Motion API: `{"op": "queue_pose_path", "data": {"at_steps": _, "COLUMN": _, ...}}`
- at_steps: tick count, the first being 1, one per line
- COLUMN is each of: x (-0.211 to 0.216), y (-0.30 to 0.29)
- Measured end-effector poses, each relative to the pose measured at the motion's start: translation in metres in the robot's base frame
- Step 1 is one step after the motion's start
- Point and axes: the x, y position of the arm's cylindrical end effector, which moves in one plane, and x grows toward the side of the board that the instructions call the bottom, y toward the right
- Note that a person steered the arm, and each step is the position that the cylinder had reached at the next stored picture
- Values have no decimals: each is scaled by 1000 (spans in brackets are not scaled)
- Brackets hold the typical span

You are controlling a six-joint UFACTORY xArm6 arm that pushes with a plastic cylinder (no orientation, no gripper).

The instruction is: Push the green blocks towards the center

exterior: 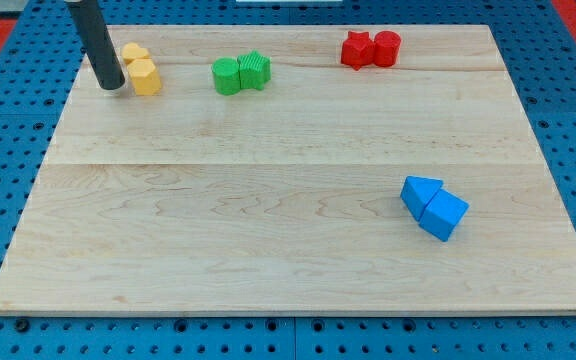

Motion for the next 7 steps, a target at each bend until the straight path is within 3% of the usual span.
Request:
{"op": "queue_pose_path", "data": {"at_steps": 2, "x": 64, "y": 37}}
{"op": "queue_pose_path", "data": {"at_steps": 3, "x": 64, "y": 92}}
{"op": "queue_pose_path", "data": {"at_steps": 4, "x": 59, "y": 139}}
{"op": "queue_pose_path", "data": {"at_steps": 7, "x": -14, "y": 249}}
